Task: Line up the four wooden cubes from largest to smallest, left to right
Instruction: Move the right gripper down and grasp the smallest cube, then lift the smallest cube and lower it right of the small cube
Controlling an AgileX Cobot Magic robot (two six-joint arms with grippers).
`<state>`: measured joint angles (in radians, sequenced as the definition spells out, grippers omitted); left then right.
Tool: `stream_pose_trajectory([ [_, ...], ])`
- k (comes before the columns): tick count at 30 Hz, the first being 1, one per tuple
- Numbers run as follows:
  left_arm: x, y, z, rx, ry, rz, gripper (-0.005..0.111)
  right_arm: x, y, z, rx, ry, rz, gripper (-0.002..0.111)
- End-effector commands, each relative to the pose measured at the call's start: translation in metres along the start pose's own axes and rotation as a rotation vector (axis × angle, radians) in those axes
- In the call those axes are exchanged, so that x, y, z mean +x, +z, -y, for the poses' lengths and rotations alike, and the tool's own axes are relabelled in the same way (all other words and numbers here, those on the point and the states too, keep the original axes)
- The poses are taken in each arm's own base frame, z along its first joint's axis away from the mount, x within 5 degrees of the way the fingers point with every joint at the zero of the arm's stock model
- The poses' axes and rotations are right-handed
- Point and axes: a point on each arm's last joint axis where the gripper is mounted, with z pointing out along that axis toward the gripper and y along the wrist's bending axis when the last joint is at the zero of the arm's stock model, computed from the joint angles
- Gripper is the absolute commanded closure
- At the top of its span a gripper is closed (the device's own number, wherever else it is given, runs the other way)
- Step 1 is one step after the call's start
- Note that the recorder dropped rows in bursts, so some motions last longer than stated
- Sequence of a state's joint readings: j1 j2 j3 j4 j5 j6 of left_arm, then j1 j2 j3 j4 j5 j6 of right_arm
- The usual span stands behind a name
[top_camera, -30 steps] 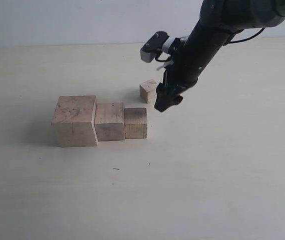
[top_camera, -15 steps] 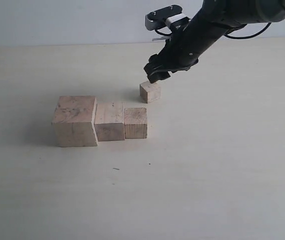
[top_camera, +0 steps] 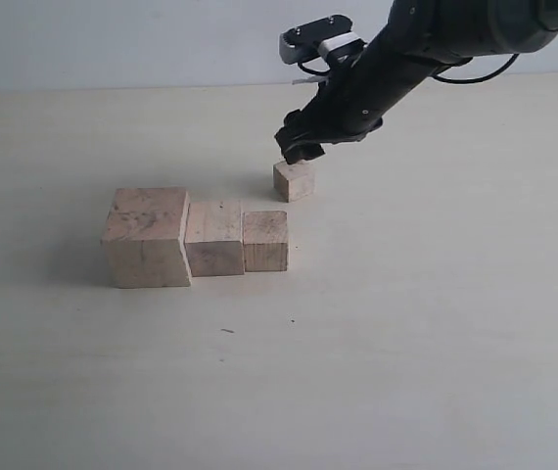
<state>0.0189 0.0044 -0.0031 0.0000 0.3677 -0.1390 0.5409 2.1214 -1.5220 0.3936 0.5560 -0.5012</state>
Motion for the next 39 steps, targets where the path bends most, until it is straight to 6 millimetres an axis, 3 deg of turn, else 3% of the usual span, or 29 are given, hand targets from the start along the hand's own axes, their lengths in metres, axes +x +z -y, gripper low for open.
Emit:
stream_pose_trajectory([
  [1, 0.000, 0.000, 0.000, 0.003, -0.007, 0.010, 0.107, -0.002, 0.011, -0.005, 0.012, -0.004, 0.041, 0.039],
  [7, 0.000, 0.000, 0.000, 0.003, -0.007, 0.010, 0.107, 0.007, 0.029, -0.003, 0.014, -0.011, 0.005, 0.039],
  [21, 0.000, 0.000, 0.000, 0.003, -0.007, 0.010, 0.107, 0.005, 0.033, -0.001, 0.037, 0.001, 0.043, 0.039],
  [34, 0.000, 0.000, 0.000, 0.003, -0.007, 0.010, 0.107, 0.017, 0.052, 0.001, 0.031, 0.020, 0.005, 0.039],
  [37, 0.000, 0.000, 0.000, 0.003, -0.007, 0.010, 0.107, 0.017, 0.051, 0.001, 0.028, 0.020, 0.002, 0.051],
  [39, 0.000, 0.000, 0.000, 0.003, -0.007, 0.010, 0.107, 0.018, 0.049, -0.001, 0.013, 0.019, -0.020, 0.072],
])
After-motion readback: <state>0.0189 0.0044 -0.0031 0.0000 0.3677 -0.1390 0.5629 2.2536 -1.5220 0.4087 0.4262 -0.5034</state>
